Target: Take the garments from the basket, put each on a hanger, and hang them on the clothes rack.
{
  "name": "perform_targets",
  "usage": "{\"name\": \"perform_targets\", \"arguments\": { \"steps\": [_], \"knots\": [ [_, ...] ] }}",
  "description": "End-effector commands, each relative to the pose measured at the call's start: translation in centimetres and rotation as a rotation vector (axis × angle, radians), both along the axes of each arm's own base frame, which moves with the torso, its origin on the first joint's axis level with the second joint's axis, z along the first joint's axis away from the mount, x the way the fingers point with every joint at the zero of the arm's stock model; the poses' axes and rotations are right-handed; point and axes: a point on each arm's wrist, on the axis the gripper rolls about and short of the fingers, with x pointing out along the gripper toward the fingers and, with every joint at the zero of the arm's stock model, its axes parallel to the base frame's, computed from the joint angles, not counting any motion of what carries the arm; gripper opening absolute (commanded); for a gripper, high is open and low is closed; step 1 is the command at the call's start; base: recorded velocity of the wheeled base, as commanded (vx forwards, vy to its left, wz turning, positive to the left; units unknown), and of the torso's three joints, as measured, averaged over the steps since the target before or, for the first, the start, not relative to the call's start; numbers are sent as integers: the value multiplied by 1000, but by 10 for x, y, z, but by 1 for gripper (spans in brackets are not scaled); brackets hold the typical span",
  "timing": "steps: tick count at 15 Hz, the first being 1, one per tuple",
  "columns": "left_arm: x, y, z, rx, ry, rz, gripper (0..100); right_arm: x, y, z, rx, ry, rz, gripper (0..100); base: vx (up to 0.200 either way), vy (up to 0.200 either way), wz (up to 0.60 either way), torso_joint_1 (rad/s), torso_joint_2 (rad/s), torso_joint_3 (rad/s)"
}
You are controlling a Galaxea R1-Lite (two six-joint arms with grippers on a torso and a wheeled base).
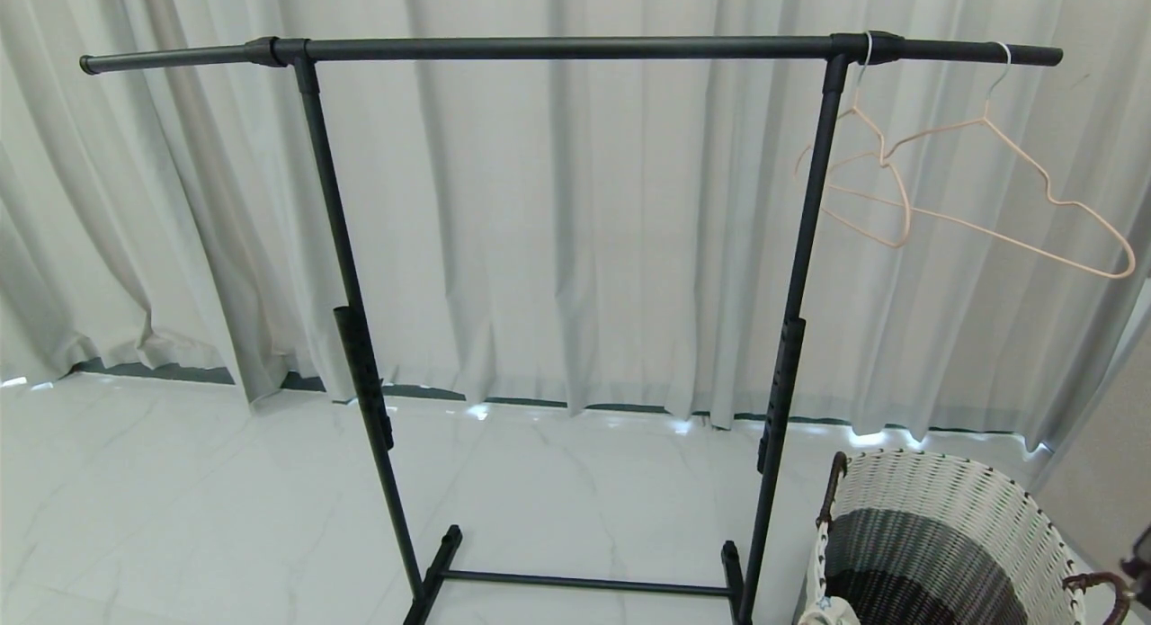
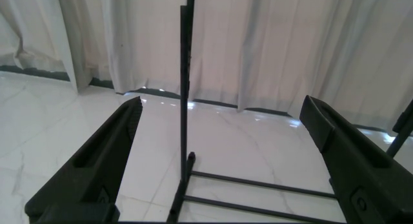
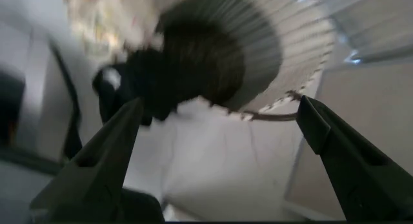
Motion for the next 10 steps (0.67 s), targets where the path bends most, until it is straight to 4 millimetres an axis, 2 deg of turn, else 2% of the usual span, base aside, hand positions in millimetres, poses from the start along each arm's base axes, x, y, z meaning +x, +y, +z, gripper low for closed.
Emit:
{"name": "perform_targets", "arguments": {
  "steps": [1,5,10],
  "knots": [
    [0,0,0,0,0,1,100,39,8,-45,-131,325,109,100,0,0,0,0,0,0],
    [0,0,0,1,0,-1,100,49,13,-85,-153,431,141,100,0,0,0,0,0,0],
    [0,0,0,0,0,-1,100,66,25,-102,-165,420,189,100,0,0,0,0,0,0]
  ]
}}
